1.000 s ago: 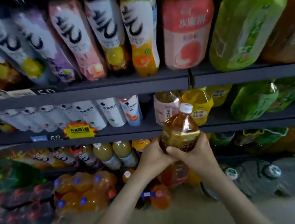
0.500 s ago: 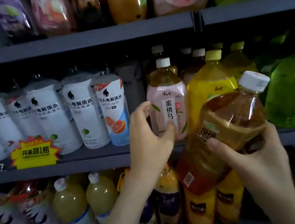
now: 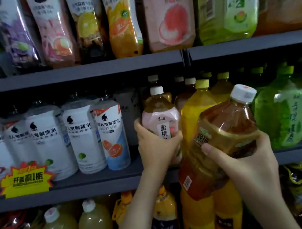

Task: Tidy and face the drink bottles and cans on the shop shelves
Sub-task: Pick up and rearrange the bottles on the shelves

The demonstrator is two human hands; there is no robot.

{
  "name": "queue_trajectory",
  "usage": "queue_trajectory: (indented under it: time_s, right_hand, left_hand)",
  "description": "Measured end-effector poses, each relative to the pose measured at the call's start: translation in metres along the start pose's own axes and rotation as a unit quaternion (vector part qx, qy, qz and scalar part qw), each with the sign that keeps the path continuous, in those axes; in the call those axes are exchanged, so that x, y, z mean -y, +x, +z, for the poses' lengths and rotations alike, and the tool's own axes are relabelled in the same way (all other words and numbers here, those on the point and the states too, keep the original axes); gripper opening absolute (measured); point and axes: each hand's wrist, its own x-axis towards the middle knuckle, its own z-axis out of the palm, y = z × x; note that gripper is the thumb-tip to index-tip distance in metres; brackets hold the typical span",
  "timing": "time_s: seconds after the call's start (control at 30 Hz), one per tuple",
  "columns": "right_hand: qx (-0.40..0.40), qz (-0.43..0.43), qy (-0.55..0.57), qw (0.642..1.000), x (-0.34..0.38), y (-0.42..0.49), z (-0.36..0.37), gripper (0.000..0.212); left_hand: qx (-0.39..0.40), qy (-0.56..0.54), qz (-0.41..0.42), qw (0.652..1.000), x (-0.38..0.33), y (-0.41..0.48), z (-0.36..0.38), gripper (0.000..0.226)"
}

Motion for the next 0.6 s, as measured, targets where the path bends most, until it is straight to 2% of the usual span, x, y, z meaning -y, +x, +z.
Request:
queue_trajectory:
  time_s: [0.13, 0.3, 0.37, 0.6]
  right_hand:
    - [0.000, -0.006, 0.018, 1.000, 0.003, -0.004, 0.001, 0.106]
    - [0.026, -0.057, 0.029, 0.998, 0.006, 0.000, 0.034, 0.095]
    - [0.043, -0.076, 0.011, 0.996, 0.007, 0.003, 0.055, 0.095]
    - [0.015, -0.111, -0.154, 0.982, 0.009, 0.021, 0.124, 0.107]
  left_hand:
    - [-0.058, -0.085, -0.019, 0.994, 0.003, -0.026, -0.029, 0.112]
    - [-0.173, -0.040, 0.025, 0.984, 0.002, -0.054, -0.074, 0.112]
    - [-0.182, -0.031, 0.027, 0.982, 0.000, -0.056, -0.089, 0.111]
    - [-0.191, -0.001, 0.013, 0.982, 0.001, -0.045, -0.115, 0.109]
